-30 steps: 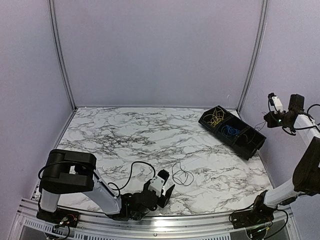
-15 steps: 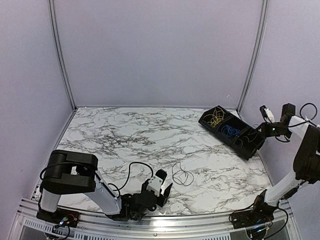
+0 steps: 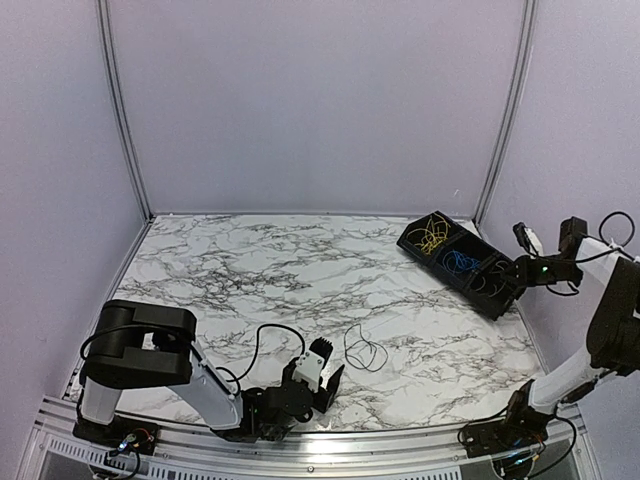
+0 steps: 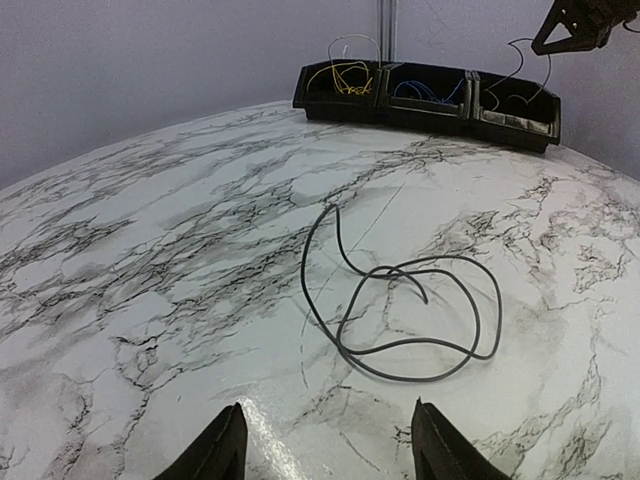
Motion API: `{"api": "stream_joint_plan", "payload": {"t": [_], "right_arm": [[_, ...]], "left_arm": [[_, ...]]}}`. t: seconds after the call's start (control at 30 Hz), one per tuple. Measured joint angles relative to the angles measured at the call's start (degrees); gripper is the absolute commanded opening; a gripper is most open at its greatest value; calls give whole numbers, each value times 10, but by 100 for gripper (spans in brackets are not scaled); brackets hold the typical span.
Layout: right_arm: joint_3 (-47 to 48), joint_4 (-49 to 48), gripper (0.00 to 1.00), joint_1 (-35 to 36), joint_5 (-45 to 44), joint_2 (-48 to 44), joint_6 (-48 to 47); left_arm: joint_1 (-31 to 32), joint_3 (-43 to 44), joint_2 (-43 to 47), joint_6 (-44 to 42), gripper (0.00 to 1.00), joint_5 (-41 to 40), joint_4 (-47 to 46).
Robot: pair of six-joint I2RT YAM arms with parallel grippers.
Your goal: Untangle the cables
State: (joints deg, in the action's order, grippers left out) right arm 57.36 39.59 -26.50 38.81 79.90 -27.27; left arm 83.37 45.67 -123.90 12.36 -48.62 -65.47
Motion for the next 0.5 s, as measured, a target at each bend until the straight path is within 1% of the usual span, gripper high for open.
{"api": "stream_joint_plan", "payload": {"t": [0.33, 0.5], "right_arm": [[-10, 25, 0, 9, 5, -21, 9], [-9, 6, 0, 19, -24, -51, 37]], "left_arm": [[0, 0, -6, 0, 59, -3, -4], [0, 0, -6, 0, 59, -4, -5]]}}
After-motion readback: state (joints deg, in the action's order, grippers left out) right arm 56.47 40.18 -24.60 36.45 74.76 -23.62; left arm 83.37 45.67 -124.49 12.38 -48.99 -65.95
